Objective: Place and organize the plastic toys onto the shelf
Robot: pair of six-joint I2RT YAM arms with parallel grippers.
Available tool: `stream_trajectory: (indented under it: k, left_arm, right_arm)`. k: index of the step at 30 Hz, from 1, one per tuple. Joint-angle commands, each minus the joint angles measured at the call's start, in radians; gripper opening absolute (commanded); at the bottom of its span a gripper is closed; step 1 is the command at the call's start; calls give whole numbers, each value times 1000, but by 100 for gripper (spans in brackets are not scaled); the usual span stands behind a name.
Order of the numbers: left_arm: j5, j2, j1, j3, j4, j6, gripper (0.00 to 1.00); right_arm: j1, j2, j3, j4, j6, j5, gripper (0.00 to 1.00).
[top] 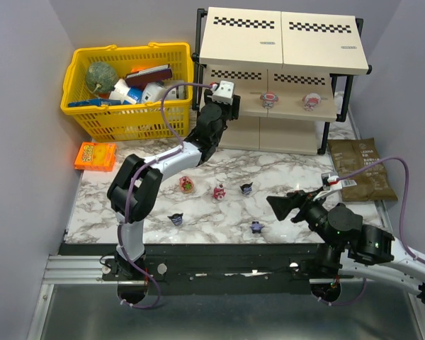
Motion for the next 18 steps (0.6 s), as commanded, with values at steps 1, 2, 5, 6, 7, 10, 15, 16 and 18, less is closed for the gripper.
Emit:
stream_trajectory:
  k: [1, 2, 5, 6, 7, 10, 15, 16, 18]
  left_arm:
    - [-36, -39, 5, -20, -6, 34, 40]
    - [-36, -45, 7, -23, -3, 34, 40]
    - [-41, -48, 10, -27, -5, 32, 40]
    - [-38, -51, 11, -27, -8, 32, 40]
    - [-36, -49, 11, -26, -9, 34, 40]
    - [-49, -49, 16, -29, -12, 28, 41]
    - [-23, -46, 19, -30, -12, 20, 47]
    - [-19, -48, 19, -29, -14, 20, 50]
    - [-9, -48, 19, -23, -25, 19, 51]
  right_arm:
    - [0, 8, -6, -14, 8, 41, 95]
    - [2, 8, -6, -14, 8, 41, 95]
    - [2, 7, -9, -16, 11, 41, 95]
    - [2, 7, -9, -16, 13, 43, 95]
    - [2, 5, -11, -14, 13, 43, 95]
    - [2, 2, -13, -16, 14, 43, 95]
    - [2, 5, -9, -16, 13, 46, 95]
    - [2, 5, -9, -16, 13, 44, 95]
    - [2, 5, -9, -14, 13, 46, 95]
